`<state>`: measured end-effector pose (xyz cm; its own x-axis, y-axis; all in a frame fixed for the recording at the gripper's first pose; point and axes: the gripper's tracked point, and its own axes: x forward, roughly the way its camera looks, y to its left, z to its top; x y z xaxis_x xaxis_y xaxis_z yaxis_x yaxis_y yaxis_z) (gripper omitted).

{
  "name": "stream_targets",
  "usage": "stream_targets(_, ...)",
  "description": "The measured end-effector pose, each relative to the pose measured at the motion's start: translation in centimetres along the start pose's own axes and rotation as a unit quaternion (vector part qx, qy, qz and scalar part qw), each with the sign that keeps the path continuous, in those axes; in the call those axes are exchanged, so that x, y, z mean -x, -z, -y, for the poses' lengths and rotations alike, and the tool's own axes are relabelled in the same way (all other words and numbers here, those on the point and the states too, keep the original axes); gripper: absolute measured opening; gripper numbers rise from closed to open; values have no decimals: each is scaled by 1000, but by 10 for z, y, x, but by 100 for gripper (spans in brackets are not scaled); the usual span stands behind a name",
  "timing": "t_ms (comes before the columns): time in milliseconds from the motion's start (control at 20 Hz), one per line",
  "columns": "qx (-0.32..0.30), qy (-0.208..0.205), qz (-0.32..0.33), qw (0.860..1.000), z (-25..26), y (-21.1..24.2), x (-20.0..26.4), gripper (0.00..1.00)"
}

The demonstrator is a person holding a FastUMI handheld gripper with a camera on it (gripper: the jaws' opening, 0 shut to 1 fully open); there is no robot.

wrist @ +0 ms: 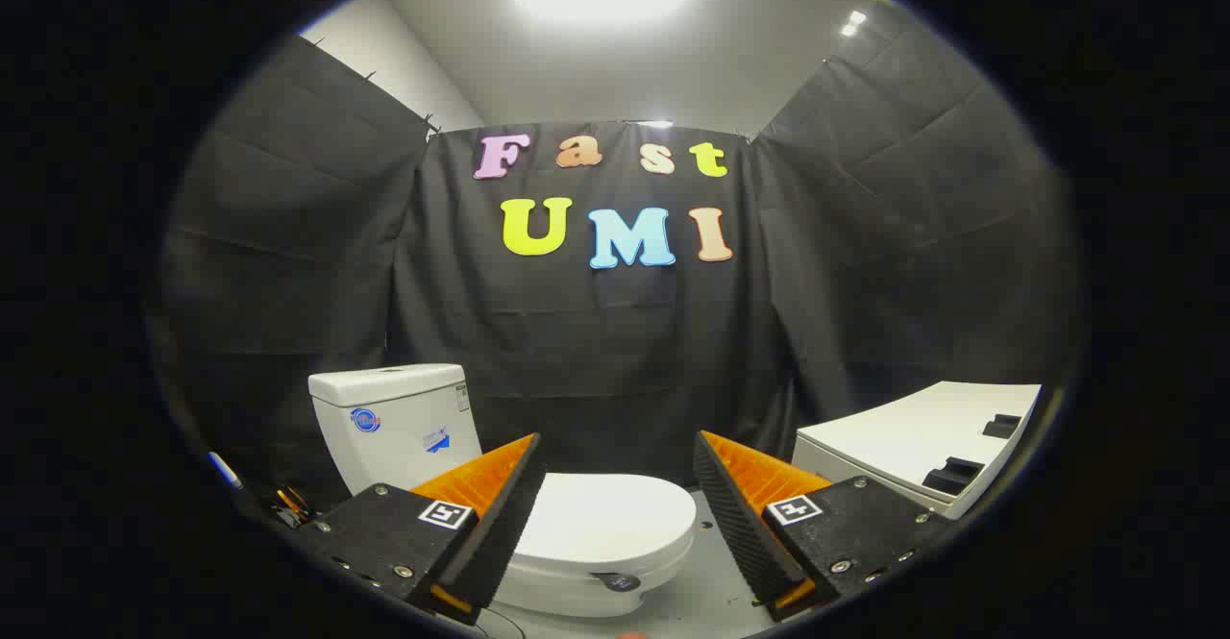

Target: Open the toilet lid.

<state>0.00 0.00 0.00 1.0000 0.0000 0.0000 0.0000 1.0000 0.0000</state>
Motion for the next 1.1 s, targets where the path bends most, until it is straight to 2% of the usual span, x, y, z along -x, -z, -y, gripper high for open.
stream_targets(600,2,8,1,1000,5,2,-4,96)
stream_targets(1100,-8,-8,-9,1000,0,15,-15,96)
